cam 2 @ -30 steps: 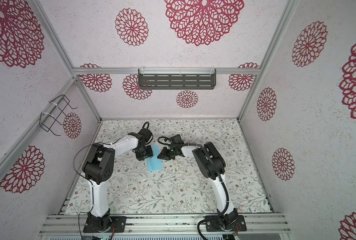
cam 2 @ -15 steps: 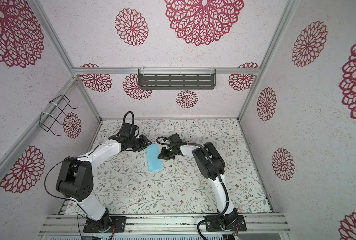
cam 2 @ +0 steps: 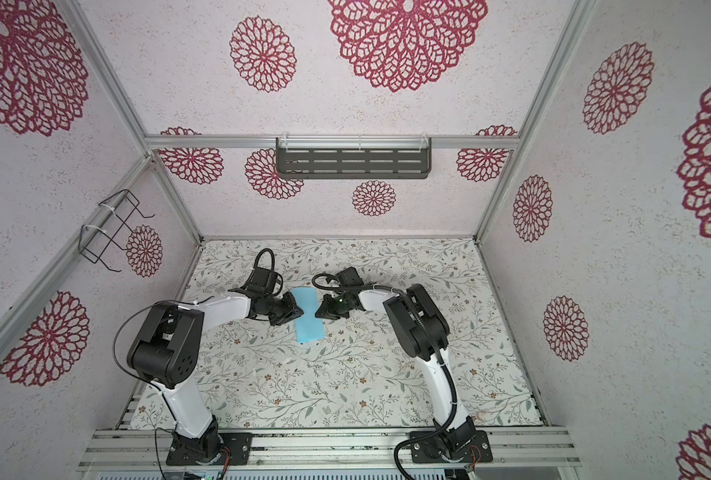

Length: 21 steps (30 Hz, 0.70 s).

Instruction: Fold a paper plane with a square sheet of paper (pick it up from the middle)

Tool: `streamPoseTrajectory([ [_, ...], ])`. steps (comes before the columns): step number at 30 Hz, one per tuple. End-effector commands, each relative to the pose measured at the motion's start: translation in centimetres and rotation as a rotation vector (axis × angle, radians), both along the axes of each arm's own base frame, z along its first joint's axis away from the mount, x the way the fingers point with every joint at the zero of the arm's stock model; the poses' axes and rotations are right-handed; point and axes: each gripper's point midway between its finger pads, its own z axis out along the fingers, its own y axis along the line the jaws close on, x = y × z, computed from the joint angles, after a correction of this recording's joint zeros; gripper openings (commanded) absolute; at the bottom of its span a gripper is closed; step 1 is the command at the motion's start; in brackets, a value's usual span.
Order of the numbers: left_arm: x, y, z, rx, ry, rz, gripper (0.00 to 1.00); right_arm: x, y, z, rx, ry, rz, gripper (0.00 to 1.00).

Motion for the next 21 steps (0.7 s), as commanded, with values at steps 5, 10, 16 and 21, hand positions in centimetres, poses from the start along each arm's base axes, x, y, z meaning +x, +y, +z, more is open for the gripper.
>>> streamPoseTrajectory([
  [5,0.0,1.2,-1.9,0.004,0.016,0.025,0.13,-2.3,-5.2,-8.1,-0.311,0.134,-0.082,0.12],
  [10,-0.4,1.7,-2.9,0.017,0.029,0.033,0.13,-2.2,-5.6,-8.6,-0.336,0.140,-0.094,0.11],
  [16,-1.5,3.1,-3.7,0.035,0.054,0.030,0.14,-2.4,-6.2,-9.2,-0.378,0.142,-0.099,0.10],
  [21,-2.4,4.7,-3.0,0.059,0.079,0.018,0.14,-2.6,-6.3,-9.4,-0.389,0.144,-0.098,0.10],
])
